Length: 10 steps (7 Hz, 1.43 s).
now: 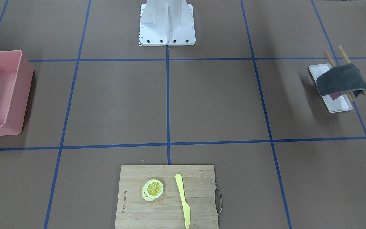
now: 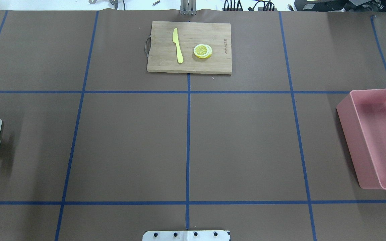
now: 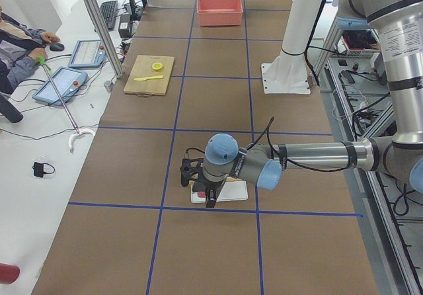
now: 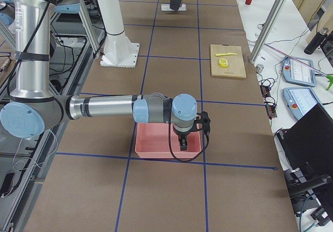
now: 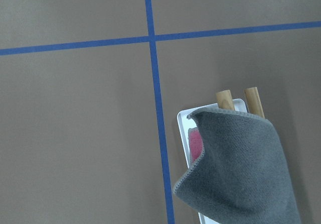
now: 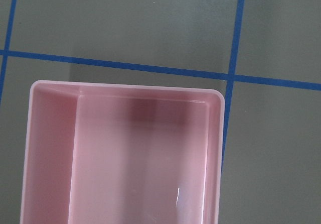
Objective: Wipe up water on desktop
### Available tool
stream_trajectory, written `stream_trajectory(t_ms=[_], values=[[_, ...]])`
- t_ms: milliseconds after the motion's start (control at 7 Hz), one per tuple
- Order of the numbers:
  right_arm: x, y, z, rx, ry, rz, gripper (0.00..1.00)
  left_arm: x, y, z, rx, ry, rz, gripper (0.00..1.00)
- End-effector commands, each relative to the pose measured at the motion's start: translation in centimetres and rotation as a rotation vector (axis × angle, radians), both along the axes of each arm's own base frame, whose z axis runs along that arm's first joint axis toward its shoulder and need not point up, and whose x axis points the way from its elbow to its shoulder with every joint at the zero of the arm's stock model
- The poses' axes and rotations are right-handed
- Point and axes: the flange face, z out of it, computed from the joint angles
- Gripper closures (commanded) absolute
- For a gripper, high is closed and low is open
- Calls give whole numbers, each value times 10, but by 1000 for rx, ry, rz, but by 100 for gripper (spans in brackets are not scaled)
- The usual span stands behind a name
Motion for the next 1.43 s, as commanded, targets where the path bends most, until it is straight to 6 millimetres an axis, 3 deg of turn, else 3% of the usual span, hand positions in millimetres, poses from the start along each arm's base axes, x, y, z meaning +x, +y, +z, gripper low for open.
stream_trajectory(t_ms=[0, 857, 1286], values=[[-11, 0, -9, 21, -2, -26, 0, 27, -10, -8, -41, 15, 5, 3], [-22, -1, -8, 20, 7, -50, 0, 50, -9, -6, -75, 22, 34, 8], [-21, -1, -8, 20, 8, -50, 0, 60, -14, -4, -81, 20, 53, 18]])
